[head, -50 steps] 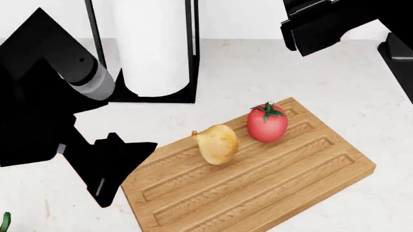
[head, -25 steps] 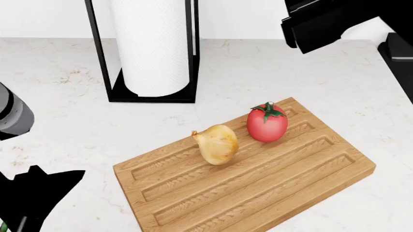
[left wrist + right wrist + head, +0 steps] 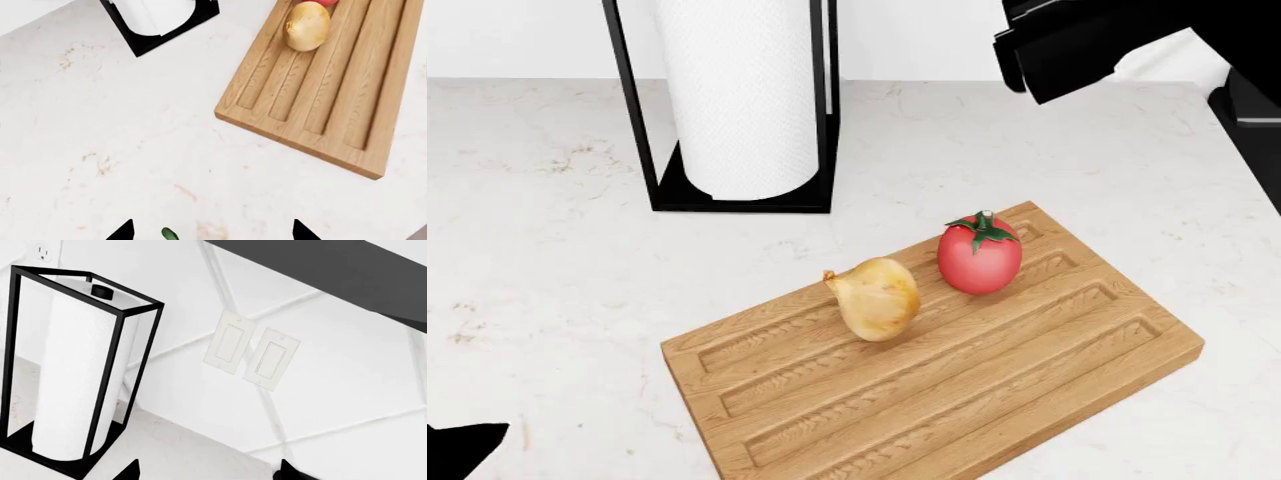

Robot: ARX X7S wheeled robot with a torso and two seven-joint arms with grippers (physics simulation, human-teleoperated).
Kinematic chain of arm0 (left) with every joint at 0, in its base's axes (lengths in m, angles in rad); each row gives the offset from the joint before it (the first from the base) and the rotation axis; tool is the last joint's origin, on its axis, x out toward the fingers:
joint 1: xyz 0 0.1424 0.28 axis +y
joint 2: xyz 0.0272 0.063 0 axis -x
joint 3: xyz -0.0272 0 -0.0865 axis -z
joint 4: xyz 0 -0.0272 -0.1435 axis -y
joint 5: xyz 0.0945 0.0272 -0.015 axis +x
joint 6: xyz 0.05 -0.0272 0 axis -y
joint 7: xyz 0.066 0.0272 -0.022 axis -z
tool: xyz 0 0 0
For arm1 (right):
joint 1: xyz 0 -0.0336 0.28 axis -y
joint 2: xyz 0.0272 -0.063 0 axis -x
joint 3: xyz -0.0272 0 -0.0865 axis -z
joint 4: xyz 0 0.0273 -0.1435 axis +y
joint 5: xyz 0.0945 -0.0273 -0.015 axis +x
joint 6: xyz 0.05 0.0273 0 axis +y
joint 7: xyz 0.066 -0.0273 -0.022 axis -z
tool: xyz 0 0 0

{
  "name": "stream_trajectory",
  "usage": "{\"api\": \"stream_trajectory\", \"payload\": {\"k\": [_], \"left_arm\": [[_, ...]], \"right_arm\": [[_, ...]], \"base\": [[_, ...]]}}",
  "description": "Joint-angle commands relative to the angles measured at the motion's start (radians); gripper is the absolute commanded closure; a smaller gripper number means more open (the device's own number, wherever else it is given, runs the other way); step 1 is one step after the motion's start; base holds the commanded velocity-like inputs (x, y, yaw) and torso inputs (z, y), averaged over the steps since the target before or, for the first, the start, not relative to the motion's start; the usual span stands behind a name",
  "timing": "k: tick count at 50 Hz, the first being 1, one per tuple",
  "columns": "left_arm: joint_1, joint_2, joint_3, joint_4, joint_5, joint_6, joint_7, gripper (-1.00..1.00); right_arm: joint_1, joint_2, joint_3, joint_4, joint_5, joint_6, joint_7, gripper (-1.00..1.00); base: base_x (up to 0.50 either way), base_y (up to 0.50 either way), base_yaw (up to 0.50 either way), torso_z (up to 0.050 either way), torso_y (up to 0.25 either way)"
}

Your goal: Place the avocado, onion, tomato and bell pepper on the cutting board.

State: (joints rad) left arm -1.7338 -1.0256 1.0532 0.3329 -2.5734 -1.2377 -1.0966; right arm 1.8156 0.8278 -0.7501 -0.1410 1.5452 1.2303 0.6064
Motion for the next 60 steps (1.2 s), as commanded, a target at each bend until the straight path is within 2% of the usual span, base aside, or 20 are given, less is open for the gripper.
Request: {"api": "stream_trajectory", "payload": {"k": [1,7,11,19,36,44,60], "left_arm": [[-0.07,-0.027,0.08,-0.015,-0.127,-0.007,-0.084,-1.0],[-0.113,-0.039,0.142,0.003,-0.214,-0.015,-0.137,-1.0],[-0.112,-0.047,0.148,-0.004,-0.214,-0.016,-0.137,-1.0],[-0.065,-0.061,0.133,0.004,-0.16,-0.004,-0.104,-1.0],[0.087,-0.066,0.075,-0.035,0.051,-0.007,0.035,-1.0],[0.151,-0.082,0.08,-0.026,0.098,0.006,0.071,-1.0],[0.196,-0.119,0.08,-0.046,0.125,0.023,0.114,-1.0]], "right_arm": [[0.007,-0.004,-0.007,0.006,-0.008,0.0,-0.007,-1.0],[0.01,-0.008,-0.01,0.009,-0.014,-0.003,-0.013,-1.0],[0.011,-0.008,-0.012,0.012,-0.018,-0.004,-0.017,-1.0],[0.013,-0.002,-0.011,0.008,-0.01,-0.003,-0.011,-1.0],[0.008,-0.009,-0.022,0.011,-0.018,-0.009,-0.016,-1.0],[0.016,-0.014,-0.028,0.015,-0.019,-0.004,-0.016,-1.0],[0.024,-0.013,-0.029,0.012,-0.009,-0.001,-0.003,-1.0]], "base": [[0.0,0.0,0.0,0.0,0.0],[0.0,0.0,0.0,0.0,0.0],[0.0,0.0,0.0,0.0,0.0],[0.0,0.0,0.0,0.0,0.0],[0.0,0.0,0.0,0.0,0.0],[0.0,0.0,0.0,0.0,0.0],[0.0,0.0,0.0,0.0,0.0]]}}
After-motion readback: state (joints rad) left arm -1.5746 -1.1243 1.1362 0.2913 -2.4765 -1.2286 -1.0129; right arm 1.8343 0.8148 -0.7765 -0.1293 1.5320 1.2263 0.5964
